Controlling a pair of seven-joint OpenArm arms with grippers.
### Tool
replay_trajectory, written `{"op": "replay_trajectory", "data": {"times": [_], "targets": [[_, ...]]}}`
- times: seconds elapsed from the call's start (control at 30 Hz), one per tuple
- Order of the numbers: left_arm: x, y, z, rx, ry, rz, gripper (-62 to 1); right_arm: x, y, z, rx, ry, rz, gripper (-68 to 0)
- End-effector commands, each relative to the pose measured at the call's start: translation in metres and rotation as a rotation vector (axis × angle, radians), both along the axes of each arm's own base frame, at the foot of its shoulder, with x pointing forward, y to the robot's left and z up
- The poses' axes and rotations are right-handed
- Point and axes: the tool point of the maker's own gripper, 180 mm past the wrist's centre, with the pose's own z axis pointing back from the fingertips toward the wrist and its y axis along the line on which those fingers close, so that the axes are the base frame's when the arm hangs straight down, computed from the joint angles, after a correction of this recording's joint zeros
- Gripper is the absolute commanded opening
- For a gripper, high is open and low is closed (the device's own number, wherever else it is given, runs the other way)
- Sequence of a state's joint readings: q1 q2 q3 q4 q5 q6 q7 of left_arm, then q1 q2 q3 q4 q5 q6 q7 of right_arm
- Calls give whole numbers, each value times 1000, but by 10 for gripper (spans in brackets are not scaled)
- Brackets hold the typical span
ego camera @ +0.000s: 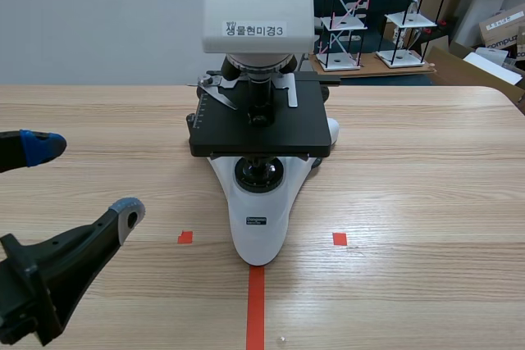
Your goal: Point at the eyepiece
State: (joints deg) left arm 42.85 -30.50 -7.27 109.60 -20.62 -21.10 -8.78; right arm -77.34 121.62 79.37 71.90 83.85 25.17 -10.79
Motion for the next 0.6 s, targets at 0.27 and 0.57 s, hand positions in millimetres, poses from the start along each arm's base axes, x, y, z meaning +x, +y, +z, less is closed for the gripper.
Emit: {"op": "replay_trajectory", "data": {"times": [0.27, 0.57], "targets": [[1, -3, 8, -27, -21, -4, 14, -2, 14, -10, -10, 31, 31, -669], [1, -3, 8, -27, -21, -4, 14, -2, 14, -10, -10, 30, 31, -669]]}}
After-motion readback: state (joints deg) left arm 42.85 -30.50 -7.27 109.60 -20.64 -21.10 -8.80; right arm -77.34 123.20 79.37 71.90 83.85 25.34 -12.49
